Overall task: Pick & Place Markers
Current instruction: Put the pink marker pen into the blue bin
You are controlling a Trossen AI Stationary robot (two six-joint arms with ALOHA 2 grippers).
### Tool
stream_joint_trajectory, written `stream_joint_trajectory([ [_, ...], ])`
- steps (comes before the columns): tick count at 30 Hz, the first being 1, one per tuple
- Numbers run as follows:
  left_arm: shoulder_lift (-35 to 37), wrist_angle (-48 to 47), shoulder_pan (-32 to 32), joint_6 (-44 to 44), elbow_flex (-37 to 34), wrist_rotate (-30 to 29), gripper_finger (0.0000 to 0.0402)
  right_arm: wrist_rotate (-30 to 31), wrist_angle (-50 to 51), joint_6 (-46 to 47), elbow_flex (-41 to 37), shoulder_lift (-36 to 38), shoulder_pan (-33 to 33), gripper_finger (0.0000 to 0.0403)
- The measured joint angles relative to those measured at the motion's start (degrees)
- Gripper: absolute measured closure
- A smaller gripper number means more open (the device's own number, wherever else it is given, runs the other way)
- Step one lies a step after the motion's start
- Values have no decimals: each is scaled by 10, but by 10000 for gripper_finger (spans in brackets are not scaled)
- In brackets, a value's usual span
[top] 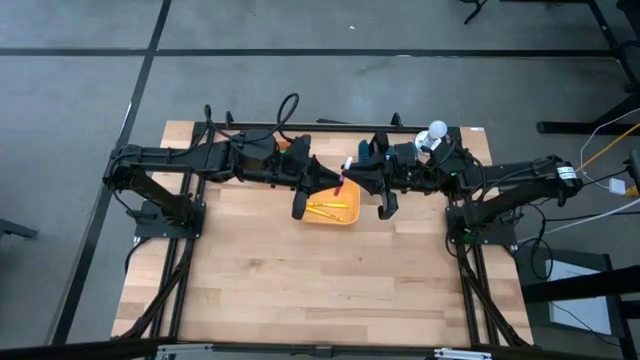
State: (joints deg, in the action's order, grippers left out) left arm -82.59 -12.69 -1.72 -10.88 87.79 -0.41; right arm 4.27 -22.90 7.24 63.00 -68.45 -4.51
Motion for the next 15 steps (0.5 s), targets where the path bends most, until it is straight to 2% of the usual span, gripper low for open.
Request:
stream_joint_trajectory([
  [12,0,5,0,-5,0,0,304,-9,0,-2,0,0,0,371],
  [15,0,5,0,-10,0,-17,277,-9,0,-2,0,0,0,372],
])
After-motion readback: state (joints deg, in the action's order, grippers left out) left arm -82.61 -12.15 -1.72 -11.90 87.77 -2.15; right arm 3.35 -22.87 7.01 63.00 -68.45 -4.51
